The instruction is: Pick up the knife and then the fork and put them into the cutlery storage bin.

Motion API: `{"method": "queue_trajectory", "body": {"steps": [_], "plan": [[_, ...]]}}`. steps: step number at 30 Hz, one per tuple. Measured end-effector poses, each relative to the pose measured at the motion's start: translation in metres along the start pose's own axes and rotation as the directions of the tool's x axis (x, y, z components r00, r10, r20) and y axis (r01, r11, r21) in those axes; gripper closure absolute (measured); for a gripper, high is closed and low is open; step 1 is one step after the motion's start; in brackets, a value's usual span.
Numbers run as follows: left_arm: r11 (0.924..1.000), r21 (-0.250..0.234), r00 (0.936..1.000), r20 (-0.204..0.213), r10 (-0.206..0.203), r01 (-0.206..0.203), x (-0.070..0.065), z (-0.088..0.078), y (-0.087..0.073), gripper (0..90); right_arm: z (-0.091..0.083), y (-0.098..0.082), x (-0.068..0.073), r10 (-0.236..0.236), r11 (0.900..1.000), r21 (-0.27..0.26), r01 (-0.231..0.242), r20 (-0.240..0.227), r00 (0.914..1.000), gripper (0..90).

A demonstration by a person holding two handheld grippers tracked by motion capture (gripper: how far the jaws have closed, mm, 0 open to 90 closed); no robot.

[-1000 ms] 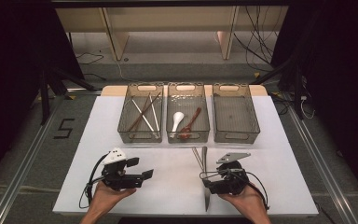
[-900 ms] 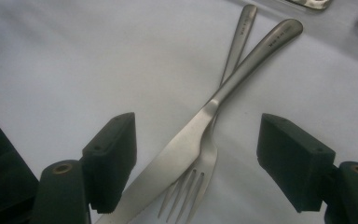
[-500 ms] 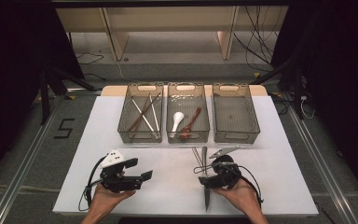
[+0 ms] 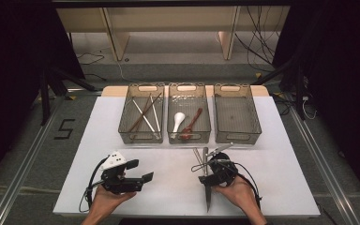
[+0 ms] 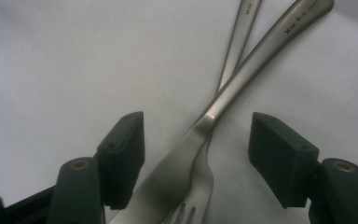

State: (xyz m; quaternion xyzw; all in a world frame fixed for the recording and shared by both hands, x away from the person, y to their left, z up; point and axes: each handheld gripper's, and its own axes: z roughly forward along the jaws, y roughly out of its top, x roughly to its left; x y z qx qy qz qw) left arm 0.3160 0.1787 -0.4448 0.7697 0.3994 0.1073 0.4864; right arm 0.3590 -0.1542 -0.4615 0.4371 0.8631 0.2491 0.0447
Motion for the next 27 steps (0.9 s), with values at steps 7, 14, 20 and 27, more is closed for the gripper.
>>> {"method": "queue_trajectory", "body": {"steps": [7, 14, 20, 27], "plan": [[1.0, 0.001, 1.0, -0.001, 0.005, -0.005, -0.0013, 0.0005, 0.0, 21.5, 0.0071, 0.0026, -0.0014, -0.005, 0.999, 0.046, 0.005, -0.012, 0.9999, 44.8], [0.9999, 0.01, 0.9999, -0.009, 0.008, -0.008, -0.0017, 0.0012, -0.0004, 21.7, 0.0072, 0.0046, -0.0021, -0.014, 0.998, 0.054, 0.015, -0.006, 0.9999, 49.8], [0.9999, 0.009, 0.9998, -0.011, 0.014, -0.013, -0.0022, 0.0015, -0.0004, 21.8, 0.0073, 0.0067, -0.0012, -0.024, 0.997, 0.075, 0.024, -0.005, 0.9997, 53.5], [0.9999, 0.006, 0.9999, -0.01, 0.012, -0.012, -0.0032, 0.0015, -0.0005, 22.1, 0.0076, 0.0093, -0.0008, -0.024, 0.995, 0.096, 0.025, -0.011, 0.9997, 56.6]]}}
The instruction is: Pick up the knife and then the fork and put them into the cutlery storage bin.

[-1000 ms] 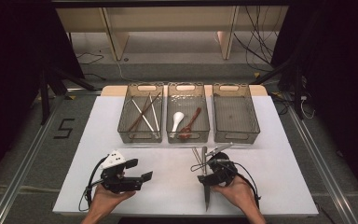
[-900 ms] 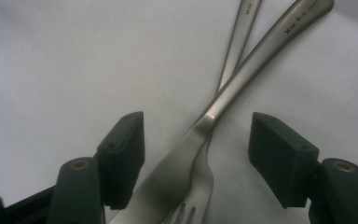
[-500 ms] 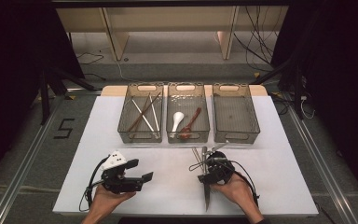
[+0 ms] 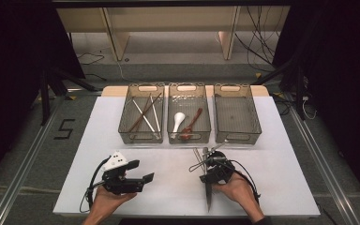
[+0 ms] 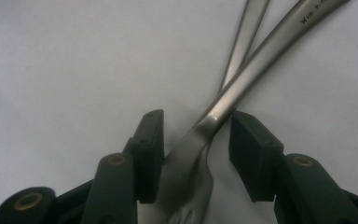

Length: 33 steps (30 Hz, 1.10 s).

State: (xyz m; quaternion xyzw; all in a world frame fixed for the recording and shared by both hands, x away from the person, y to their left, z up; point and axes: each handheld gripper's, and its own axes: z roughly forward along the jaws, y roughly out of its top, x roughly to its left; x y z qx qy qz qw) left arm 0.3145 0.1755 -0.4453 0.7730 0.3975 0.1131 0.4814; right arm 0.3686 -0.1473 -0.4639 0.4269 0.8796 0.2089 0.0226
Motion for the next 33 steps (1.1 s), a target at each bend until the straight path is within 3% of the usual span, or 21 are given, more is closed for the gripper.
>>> {"method": "queue_trajectory", "body": {"steps": [16, 19, 33], "plan": [[0.9999, 0.01, 1.0, 0.002, 0.008, -0.008, -0.0003, 0.0004, -0.0003, 22.3, -0.0006, 0.0022, -0.0015, 0.006, 1.0, 0.015, -0.006, -0.002, 1.0, 70.9], [0.9999, 0.009, 1.0, 0.004, 0.008, -0.008, -0.0004, 0.0006, -0.0003, 22.3, -0.0025, 0.0019, -0.0035, 0.005, 1.0, -0.006, -0.005, 0.014, 0.9999, 82.1], [0.9999, 0.011, 1.0, 0.003, 0.008, -0.008, 0.0003, 0.0002, -0.0004, 22.4, -0.0043, 0.0025, -0.0083, -0.007, 1.0, -0.009, 0.007, 0.001, 1.0, 83.0]]}}
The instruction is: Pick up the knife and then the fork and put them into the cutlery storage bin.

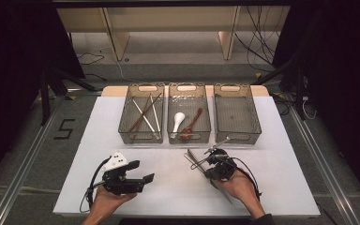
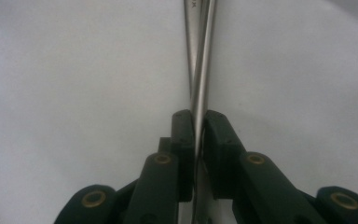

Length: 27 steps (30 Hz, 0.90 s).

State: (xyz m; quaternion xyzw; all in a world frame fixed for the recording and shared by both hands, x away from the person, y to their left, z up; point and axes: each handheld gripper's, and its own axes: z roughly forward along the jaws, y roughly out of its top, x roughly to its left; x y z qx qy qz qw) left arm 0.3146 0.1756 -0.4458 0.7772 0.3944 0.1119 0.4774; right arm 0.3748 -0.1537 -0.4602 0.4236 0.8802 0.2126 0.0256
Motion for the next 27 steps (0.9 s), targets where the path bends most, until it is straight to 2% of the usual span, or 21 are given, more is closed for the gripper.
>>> {"method": "queue_trajectory", "body": {"steps": [13, 27], "plan": [[1.0, 0.001, 1.0, -0.002, 0.001, -0.001, 0.0, 0.0, 0.0, 22.8, -0.009, -0.003, -0.007, -0.027, 1.0, -0.003, 0.027, -0.005, 0.9996, 83.7], [1.0, 0.002, 1.0, -0.003, 0.0, 0.0, 0.0, 0.0, 0.0, 23.0, -0.016, -0.004, -0.012, -0.024, 0.999, -0.035, 0.023, -0.013, 0.9996, 83.8]]}}
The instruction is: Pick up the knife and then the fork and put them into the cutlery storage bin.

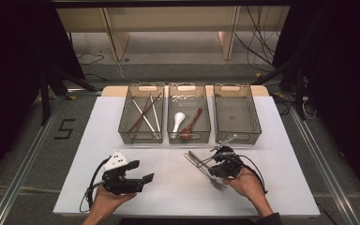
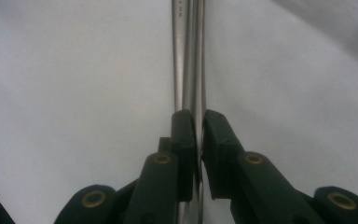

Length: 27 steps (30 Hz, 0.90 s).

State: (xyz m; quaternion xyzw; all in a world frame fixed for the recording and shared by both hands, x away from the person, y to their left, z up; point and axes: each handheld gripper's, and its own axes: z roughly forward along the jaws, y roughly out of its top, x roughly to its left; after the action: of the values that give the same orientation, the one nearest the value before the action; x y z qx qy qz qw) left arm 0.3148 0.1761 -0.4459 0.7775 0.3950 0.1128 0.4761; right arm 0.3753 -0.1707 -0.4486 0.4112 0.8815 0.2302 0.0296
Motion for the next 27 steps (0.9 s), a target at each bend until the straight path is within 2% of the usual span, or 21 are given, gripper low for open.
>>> {"method": "queue_trajectory", "body": {"steps": [12, 19, 27], "plan": [[1.0, 0.001, 1.0, -0.001, -0.001, 0.001, 0.0, 0.0, 0.0, 23.0, -0.012, -0.001, -0.001, -0.005, 0.999, -0.036, 0.005, 0.011, 0.9999, 83.8], [0.9999, -0.009, 0.9999, -0.002, -0.012, 0.011, 0.001, -0.001, 0.0, 23.1, -0.025, 0.0, -0.005, -0.008, 0.998, -0.064, 0.009, 0.019, 0.9998, 83.8], [0.9996, -0.022, 0.9998, -0.004, -0.018, 0.018, 0.004, -0.002, 0.0, 22.6, -0.046, 0.002, -0.016, 0.018, 0.992, -0.125, -0.013, 0.04, 0.999, 83.8]]}}
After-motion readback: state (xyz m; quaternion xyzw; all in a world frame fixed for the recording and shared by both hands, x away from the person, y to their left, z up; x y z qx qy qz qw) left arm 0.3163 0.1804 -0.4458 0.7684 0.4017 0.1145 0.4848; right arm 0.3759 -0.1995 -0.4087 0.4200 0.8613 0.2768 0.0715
